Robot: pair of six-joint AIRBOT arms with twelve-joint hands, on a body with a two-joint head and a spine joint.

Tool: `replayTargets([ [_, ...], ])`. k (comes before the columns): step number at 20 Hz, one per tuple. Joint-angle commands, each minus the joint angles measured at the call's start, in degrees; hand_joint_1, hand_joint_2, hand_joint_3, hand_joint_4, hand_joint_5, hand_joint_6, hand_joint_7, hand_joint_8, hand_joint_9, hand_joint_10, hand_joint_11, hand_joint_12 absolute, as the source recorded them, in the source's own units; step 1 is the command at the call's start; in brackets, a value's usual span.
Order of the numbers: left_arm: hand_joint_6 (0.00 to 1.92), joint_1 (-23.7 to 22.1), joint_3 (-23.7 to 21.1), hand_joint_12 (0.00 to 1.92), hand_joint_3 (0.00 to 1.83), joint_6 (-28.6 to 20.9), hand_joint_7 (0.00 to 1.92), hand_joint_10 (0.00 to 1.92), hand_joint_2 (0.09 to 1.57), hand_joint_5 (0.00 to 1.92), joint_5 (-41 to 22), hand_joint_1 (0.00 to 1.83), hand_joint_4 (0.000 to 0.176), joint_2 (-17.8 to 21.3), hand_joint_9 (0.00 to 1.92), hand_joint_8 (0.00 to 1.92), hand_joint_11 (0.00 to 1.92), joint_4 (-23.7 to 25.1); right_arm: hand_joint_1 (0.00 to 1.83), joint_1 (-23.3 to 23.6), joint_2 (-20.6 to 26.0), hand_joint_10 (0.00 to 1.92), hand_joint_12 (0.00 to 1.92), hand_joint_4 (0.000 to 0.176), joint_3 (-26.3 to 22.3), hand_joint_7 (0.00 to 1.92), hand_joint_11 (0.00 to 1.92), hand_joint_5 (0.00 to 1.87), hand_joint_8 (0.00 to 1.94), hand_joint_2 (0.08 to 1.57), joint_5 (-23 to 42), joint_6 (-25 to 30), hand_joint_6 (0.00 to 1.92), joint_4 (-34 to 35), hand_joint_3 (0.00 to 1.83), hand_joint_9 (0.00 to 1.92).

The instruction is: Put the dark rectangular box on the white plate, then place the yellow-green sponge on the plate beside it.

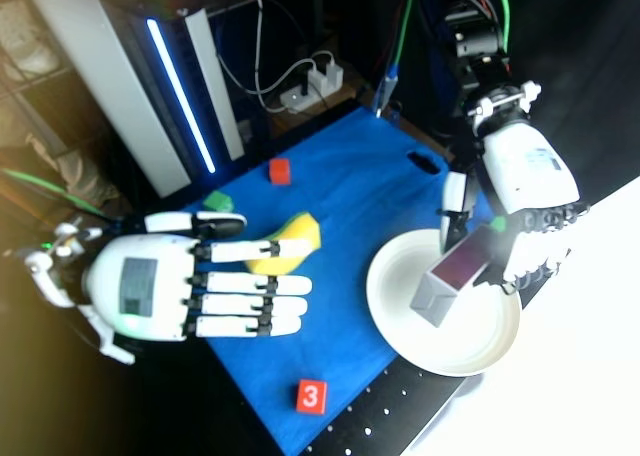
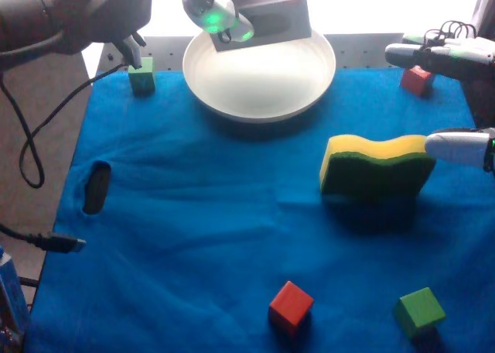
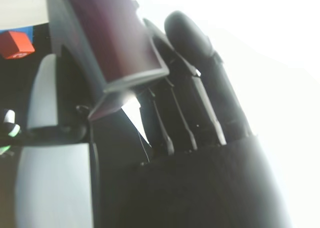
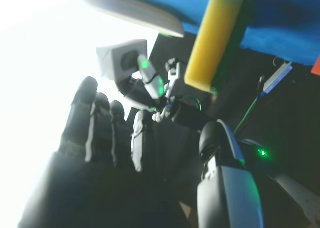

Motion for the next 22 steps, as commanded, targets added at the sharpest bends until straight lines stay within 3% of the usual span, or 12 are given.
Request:
replayTargets([
  [1,0.04,-0.79,-0.34,1.2,0.0,0.06,0.71,0.35,1.01,0.67,-6.65,0.98,0.032,0.22,0.62,0.12,0.21,-0.06,0.59,0.72,-0.06,0.01,0.39,0.137,0.15,0.15,0.08,0.25,0.01,1.15,6.73,0.81,0.01,2.13,0.0,0.15],
  [5,0.0,0.16,-1.75,1.25,0.0,0.06,0.65,0.12,1.0,0.57,-7.57,0.93,0.063,1.54,0.6,0.0,0.01,-0.49,0.56,0.7,-0.11,0.0,0.3,0.123,0.13,0.18,0.17,0.26,0.0,1.15,6.73,1.15,0.0,2.1,0.0,0.18],
  [6,0.0,0.37,-2.18,1.16,0.0,0.05,0.58,0.09,0.99,0.51,-8.03,0.91,0.107,1.89,0.55,0.0,0.0,-0.68,0.59,0.7,-0.19,0.0,0.27,0.124,0.14,0.17,0.12,0.26,0.0,1.15,6.73,1.19,0.0,2.1,0.0,0.17],
  [7,0.0,0.59,-2.73,1.16,0.0,0.05,0.58,0.09,0.99,0.51,-8.62,0.91,0.107,2.33,0.55,0.0,0.0,-0.89,0.59,0.7,-0.28,0.0,0.27,0.124,0.14,0.17,0.12,0.26,0.0,1.15,6.73,1.21,0.0,2.07,0.0,0.17],
  [8,0.0,0.79,-3.47,1.1,0.0,0.05,0.54,0.07,0.99,0.46,-9.38,0.87,0.145,2.93,0.53,0.0,0.0,-1.04,0.53,0.71,-0.35,0.0,0.27,0.125,0.14,0.17,0.14,0.26,0.0,1.15,6.73,1.22,0.0,2.04,0.0,0.18],
  [10,0.0,1.38,-6.02,1.04,0.0,0.13,0.54,0.05,1.0,0.44,-11.9,0.87,0.118,4.97,0.52,0.0,0.0,-1.08,0.51,0.71,-0.41,0.01,0.29,0.166,0.12,0.22,0.17,0.29,0.0,1.1,6.73,1.35,0.0,1.91,0.0,0.22],
  [12,0.0,2.14,-9.83,0.85,0.0,2.81,0.49,0.02,1.01,0.39,-14.34,0.82,0.129,7.93,0.46,0.0,0.0,-1.94,0.53,0.87,-0.41,0.0,0.37,0.172,-0.01,0.24,0.16,0.31,0.0,1.08,6.74,1.37,0.0,1.61,0.0,0.25],
  [15,0.0,5.45,-18.68,0.59,0.0,10.2,0.38,0.0,0.99,0.3,-18.87,0.75,0.147,14.71,0.34,0.0,0.0,-6.23,0.71,1.7,-0.77,0.0,0.5,0.127,-0.42,0.24,0.0,0.33,0.0,1.1,6.73,1.37,0.0,0.31,0.0,0.18],
  [18,0.0,11.46,-26.2,0.45,0.0,10.2,0.31,0.0,0.99,0.25,-26.27,0.69,0.151,20.89,0.25,0.0,0.0,-9.65,0.71,2.65,-1.39,0.0,0.47,0.129,-0.5,0.22,0.0,0.31,0.0,1.08,6.72,1.37,0.0,-1.01,0.0,0.16],
  [19,0.0,13.59,-28.75,0.14,0.0,10.2,0.14,0.0,0.95,0.18,-28.83,0.62,0.173,22.97,0.09,0.0,0.0,-10.27,0.74,2.88,-1.45,0.0,0.46,0.103,-0.49,0.24,0.0,0.31,0.0,1.08,6.65,1.37,0.0,-1.47,0.0,0.16],
  [21,0.0,18.96,-34.71,0.0,0.0,10.2,0.04,0.0,0.94,0.12,-34.33,0.71,0.135,27.93,0.01,0.0,0.0,-11.3,0.76,3.62,-1.48,0.0,0.51,0.086,-0.48,0.24,0.0,0.31,0.0,1.07,3.83,1.37,0.0,-2.85,0.0,0.18],
  [22,0.0,21.42,-37.37,0.0,0.0,10.2,0.01,0.0,0.93,0.06,-36.7,0.8,0.159,30.05,0.0,0.0,0.0,-11.49,0.75,3.96,-1.48,0.0,0.47,0.067,-0.44,0.24,0.0,0.29,0.0,1.06,2.74,1.37,0.0,-3.65,0.0,0.16],
])
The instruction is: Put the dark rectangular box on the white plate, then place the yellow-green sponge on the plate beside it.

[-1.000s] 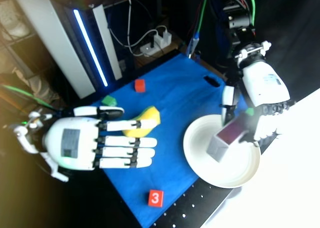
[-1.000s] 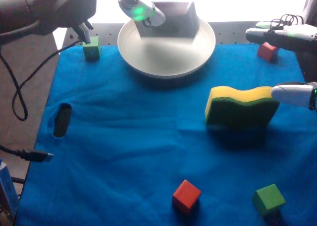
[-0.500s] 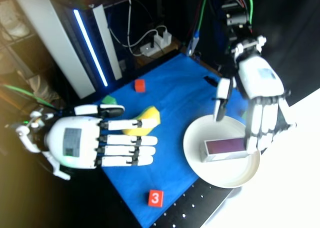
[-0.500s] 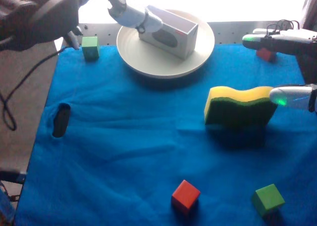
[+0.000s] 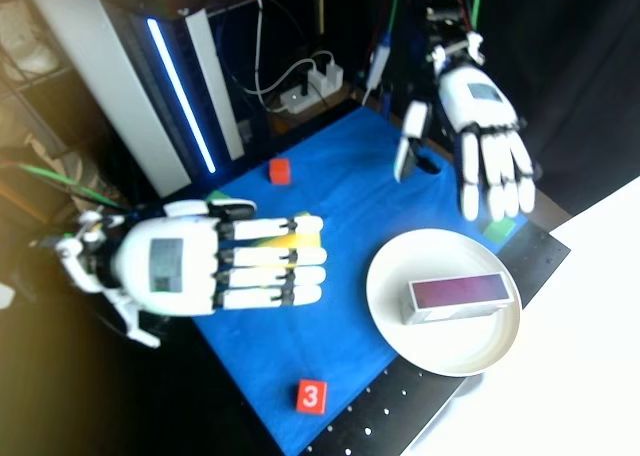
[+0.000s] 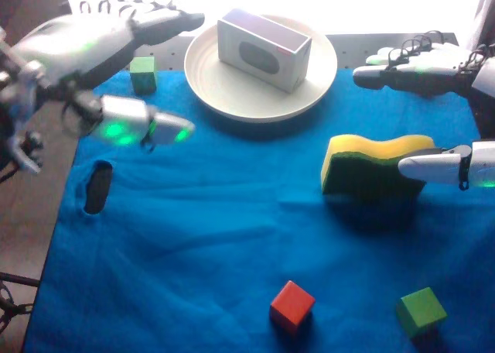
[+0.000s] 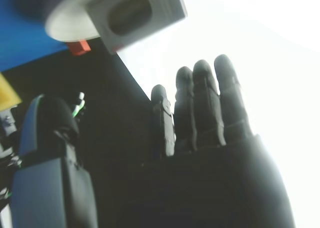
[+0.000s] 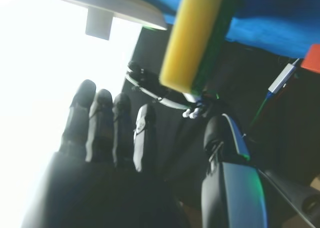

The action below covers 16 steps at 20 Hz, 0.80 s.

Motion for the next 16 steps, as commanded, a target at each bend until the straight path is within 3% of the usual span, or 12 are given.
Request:
replayTargets([
  [1,0.0,0.23,-0.89,0.0,0.0,0.04,0.0,0.0,0.92,0.05,-10.36,0.83,0.157,0.67,0.0,0.0,0.0,-0.03,0.76,0.76,-0.01,0.0,0.43,0.051,0.1,0.21,0.0,0.27,0.0,1.06,4.65,0.56,0.0,1.45,0.0,0.14],
  [3,0.0,3.55,-4.32,0.0,0.0,0.04,0.0,0.0,0.9,0.03,-13.99,0.8,0.161,3.08,0.0,0.0,0.0,-0.41,0.77,1.06,-0.01,0.0,0.52,0.015,0.15,0.22,0.0,0.29,0.0,1.04,3.32,0.56,0.0,0.69,0.0,0.16],
  [5,0.0,6.24,-7.32,0.0,0.0,0.03,0.0,0.0,0.92,0.02,-16.69,0.82,0.128,5.23,0.0,0.0,0.0,-0.77,0.68,2.16,-0.04,0.0,0.68,0.069,0.49,0.27,0.05,0.33,0.0,0.99,0.66,0.57,0.0,-1.46,0.0,0.24],
  [6,0.0,7.54,-8.52,0.0,0.0,0.03,0.0,0.0,0.93,0.02,-17.98,0.8,0.128,6.22,0.0,0.0,0.0,-1.18,0.7,3.18,-0.13,0.0,0.79,0.05,0.73,0.28,0.01,0.34,0.0,0.99,-1.01,0.57,0.0,-3.27,0.0,0.25],
  [7,0.0,9.04,-9.69,0.0,0.01,0.03,0.0,0.0,0.95,0.01,-19.58,0.79,0.144,7.21,0.0,0.0,0.0,-1.8,0.72,3.97,-0.26,0.0,0.81,0.042,0.95,0.3,0.0,0.35,0.01,0.99,-2.46,0.57,0.0,-5.1,0.0,0.26],
  [8,0.0,10.04,-10.38,0.0,0.01,0.03,0.0,0.0,0.96,0.0,-20.78,0.77,0.114,7.75,0.0,0.0,0.0,-2.34,0.73,4.55,-0.29,0.01,0.95,0.032,1.05,0.33,0.0,0.4,0.01,0.99,-3.15,0.57,0.01,-6.09,0.0,0.3],
  [10,0.0,10.95,-11.33,0.0,0.01,-0.03,0.0,0.0,0.96,0.0,-22.13,0.72,0.091,8.18,0.0,0.0,0.0,-2.83,0.73,5.28,-0.29,0.05,1.27,0.0,1.2,0.47,0.0,0.52,0.03,0.97,-4.05,0.57,0.03,-7.11,0.0,0.45],
  [11,0.0,11.18,-11.51,0.0,0.01,-0.27,0.0,0.0,0.96,0.0,-22.47,0.71,0.092,8.17,0.0,0.0,0.0,-2.89,0.76,5.37,-0.32,0.08,1.36,0.0,1.33,0.56,0.01,0.6,0.04,0.97,-4.3,0.57,0.04,-7.16,0.0,0.53],
  [13,0.0,11.72,-12.02,0.0,0.01,-0.69,0.0,0.0,0.97,0.0,-23.64,0.72,0.087,8.11,0.0,0.0,0.0,-2.89,0.82,5.55,-0.67,0.93,1.58,0.0,1.87,0.75,0.31,0.81,0.29,0.97,-4.66,0.57,0.22,-7.22,0.0,0.53],
  [14,0.0,11.88,-12.23,0.0,0.01,-0.75,0.0,0.0,0.97,0.0,-24.17,0.71,0.088,8.11,0.0,0.0,0.0,-2.94,0.9,5.69,-0.77,1.37,1.78,0.0,2.04,0.67,0.54,0.7,0.9,0.96,-4.75,0.57,0.77,-7.24,0.0,0.61],
  [15,0.0,12.07,-12.41,0.0,0.01,-0.85,0.0,0.0,0.97,0.0,-24.67,0.73,0.094,8.1,0.0,0.0,0.0,-3.05,0.96,5.86,-0.85,1.61,1.89,0.0,2.15,0.65,0.67,0.64,1.31,0.96,-4.83,0.56,1.15,-7.27,0.0,0.68],
  [16,0.0,12.61,-12.7,0.0,0.01,-1.34,0.0,0.0,0.97,0.0,-25.69,0.72,0.12,7.97,0.0,0.0,0.0,-3.24,0.99,6.12,-1.0,1.86,1.92,0.0,2.36,0.72,0.91,0.61,1.73,0.97,-4.92,0.56,1.55,-7.28,0.0,0.83],
])
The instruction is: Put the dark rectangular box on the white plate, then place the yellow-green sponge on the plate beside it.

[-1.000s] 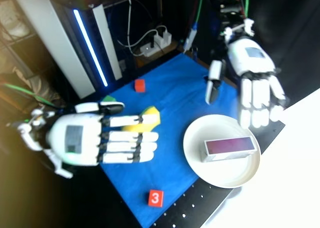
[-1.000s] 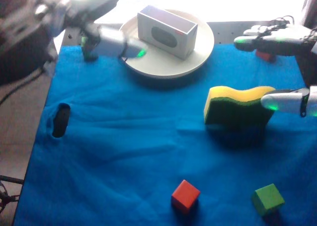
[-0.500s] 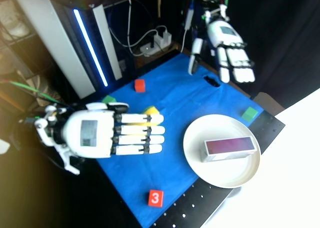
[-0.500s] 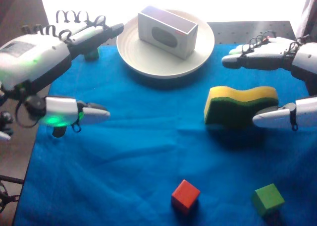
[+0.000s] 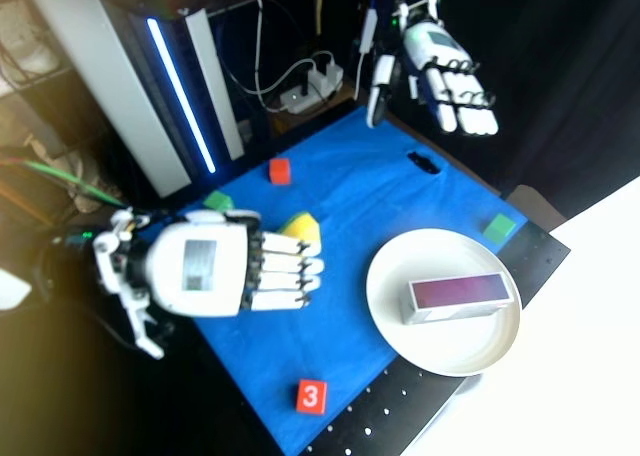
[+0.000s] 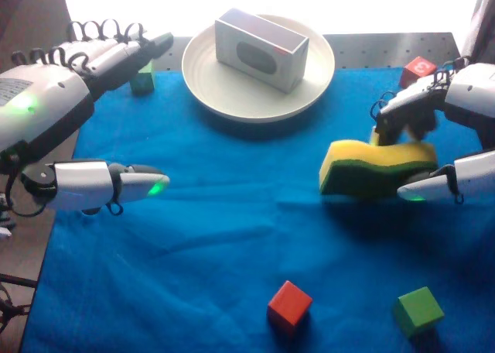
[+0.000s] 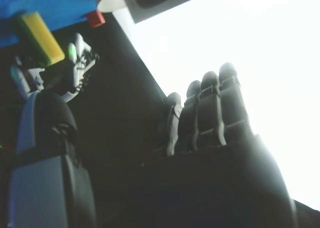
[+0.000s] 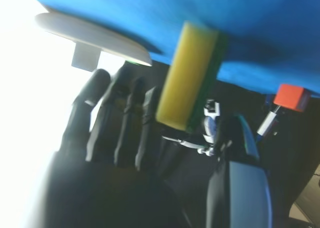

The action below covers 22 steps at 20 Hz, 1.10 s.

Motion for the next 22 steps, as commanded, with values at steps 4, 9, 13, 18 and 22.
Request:
replayTargets([
  [4,0.0,1.9,-0.44,0.0,0.0,-2.33,0.0,0.0,0.97,0.0,-10.91,0.75,0.145,-0.35,0.0,0.0,0.0,-0.54,1.17,2.4,-0.8,1.92,1.92,0.0,0.65,0.86,1.15,0.61,1.94,1.0,5.97,0.45,1.83,2.32,0.0,1.04],
  [9,0.0,3.12,-1.2,0.0,0.0,-2.34,0.0,0.0,0.98,0.0,-12.81,0.77,0.142,0.02,0.0,0.0,0.0,-0.97,1.19,6.71,-2.11,1.92,1.92,0.0,1.79,0.72,1.0,0.59,1.94,1.09,6.01,0.43,1.72,3.51,0.01,0.88],
  [13,0.0,4.16,-1.69,0.0,0.0,-2.35,0.0,0.0,0.98,0.01,-13.95,0.76,0.163,0.29,0.0,0.0,0.0,-1.6,1.21,11.96,-5.9,1.92,1.92,0.058,5.37,0.73,1.08,0.56,1.94,1.12,6.01,0.42,1.8,3.64,0.0,0.93],
  [18,0.0,4.21,-1.78,0.0,0.0,-2.41,0.0,0.0,0.95,0.02,-14.53,0.71,0.159,0.28,0.0,0.0,0.0,-1.81,1.21,16.18,-11.62,1.91,1.92,0.022,10.98,0.65,0.77,0.62,1.83,1.1,4.01,-0.67,1.61,6.9,0.0,0.71],
  [22,0.0,4.21,-1.78,0.0,0.0,-2.52,0.0,0.0,0.97,0.01,-14.55,0.72,0.162,0.21,0.0,0.0,0.0,-1.81,1.22,18.16,-16.25,1.92,1.92,0.006,15.27,0.68,0.92,0.61,1.82,1.11,2.45,-1.87,1.71,11.67,0.0,0.78],
])
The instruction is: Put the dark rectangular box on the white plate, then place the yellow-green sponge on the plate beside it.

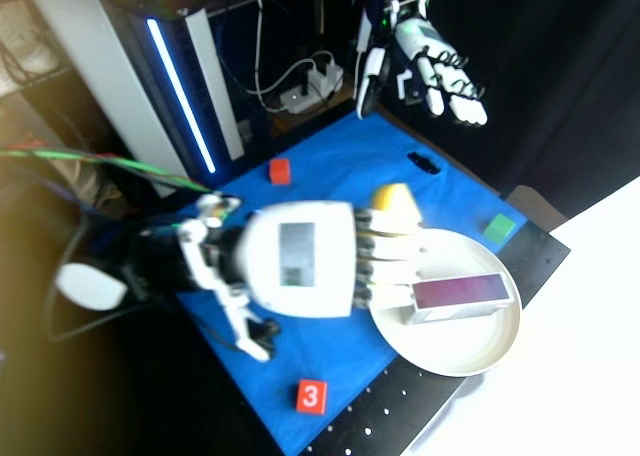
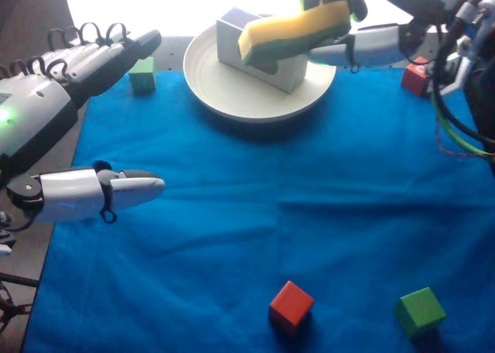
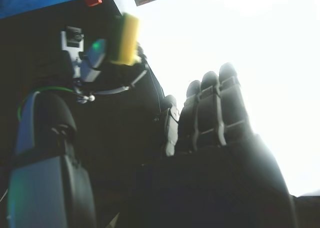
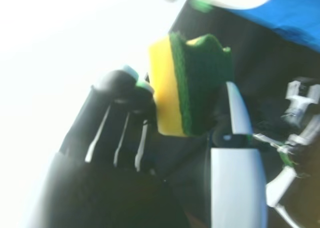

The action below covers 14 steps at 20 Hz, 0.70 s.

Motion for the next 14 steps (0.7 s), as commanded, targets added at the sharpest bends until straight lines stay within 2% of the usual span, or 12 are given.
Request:
replayTargets([
  [1,0.0,-0.27,-0.03,0.0,0.0,-0.41,0.01,0.0,0.96,0.01,-7.22,0.72,0.173,0.2,0.0,0.0,0.0,0.74,1.23,0.92,-0.79,1.92,1.92,0.0,0.78,0.69,0.92,0.62,1.8,1.11,5.32,-0.04,1.68,3.53,0.0,0.79],
  [2,0.0,-0.27,-0.02,0.0,0.0,-0.44,0.01,0.0,0.97,0.0,-7.22,0.7,0.142,0.2,0.0,0.0,0.0,0.74,1.21,0.97,-1.63,1.89,1.92,0.0,1.55,0.7,0.9,0.62,1.76,1.11,5.19,-0.11,1.66,5.08,0.0,0.78],
  [4,0.0,-0.27,0.02,0.01,0.0,-0.57,0.03,0.0,0.95,0.01,-7.25,0.7,0.165,0.21,0.01,0.01,0.01,0.75,1.19,0.97,-3.45,1.92,1.92,0.0,2.92,0.71,0.96,0.62,1.81,1.12,5.06,-0.11,1.66,7.99,0.0,0.83],
  [5,0.0,-0.27,0.04,0.0,0.0,-0.65,0.02,0.0,0.94,0.01,-7.25,0.71,0.174,0.21,0.0,0.01,0.01,0.75,1.2,0.97,-4.11,1.87,1.92,0.0,3.38,0.71,0.93,0.63,1.74,1.12,4.98,-0.11,1.65,8.68,0.0,0.82],
  [6,0.0,-0.27,0.07,0.0,0.0,-0.74,0.02,0.0,0.95,0.01,-7.26,0.72,0.176,0.19,0.0,0.0,0.01,0.75,1.1,0.97,-5.01,1.84,1.92,0.0,4.05,0.7,0.89,0.75,1.7,1.18,4.87,-0.11,1.41,9.38,0.03,0.79],
  [7,0.0,-0.27,0.12,0.0,0.0,-0.77,0.03,0.0,0.94,0.01,-7.26,0.72,0.176,0.14,0.0,0.01,0.01,0.76,1.16,0.97,-5.64,1.88,1.92,0.0,4.55,0.73,0.93,0.67,1.74,1.13,4.53,-0.11,1.62,9.69,0.0,0.83],
  [8,0.0,-0.27,0.17,0.0,0.0,-0.81,0.03,0.0,0.95,0.0,-7.21,0.7,0.176,0.07,0.0,0.01,0.01,0.76,1.18,0.97,-6.14,1.87,1.92,0.0,4.89,0.76,0.97,0.66,1.73,1.1,3.77,-0.11,1.69,9.85,0.0,0.87],
  [9,0.0,-0.28,0.26,0.0,0.0,-0.87,0.03,0.0,0.95,0.01,-7.13,0.72,0.176,0.04,0.0,0.01,0.0,0.76,1.12,1.03,-6.67,1.8,1.92,0.0,5.37,0.88,1.07,0.79,1.66,1.16,3.11,-0.11,1.37,9.9,0.02,1.04],
  [10,0.01,-0.28,0.37,0.01,0.0,-0.95,0.04,0.0,0.95,0.02,-7.08,0.72,0.176,0.04,0.01,0.01,0.01,0.77,1.11,1.07,-7.22,1.74,1.92,0.0,5.82,0.95,1.19,0.86,1.62,1.16,2.4,-0.11,1.22,9.9,0.01,1.18],
  [12,0.0,-0.28,0.47,0.0,0.0,-1.04,0.03,0.0,0.94,0.01,-6.95,0.72,0.176,0.05,0.0,0.0,0.0,0.84,1.11,1.07,-7.69,1.56,1.85,0.0,6.09,1.06,1.27,0.9,1.44,1.15,1.98,-0.11,1.13,9.89,0.0,1.31],
  [13,0.0,-0.28,0.48,0.0,0.0,-1.05,0.02,0.0,0.94,0.01,-6.89,0.71,0.176,0.03,0.0,0.0,0.0,0.85,1.09,1.07,-7.74,1.44,1.8,0.0,6.08,1.02,1.18,0.9,1.24,1.14,1.96,-0.11,1.1,9.88,0.0,1.24],
  [14,0.0,-0.28,0.48,0.0,0.0,-1.08,0.03,0.0,0.94,0.01,-6.84,0.69,0.176,-0.02,0.0,0.0,0.01,0.85,1.04,1.06,-7.75,1.45,1.87,0.0,6.08,0.88,0.87,0.75,1.1,1.04,1.94,-0.11,0.58,9.85,0.0,0.92],
])
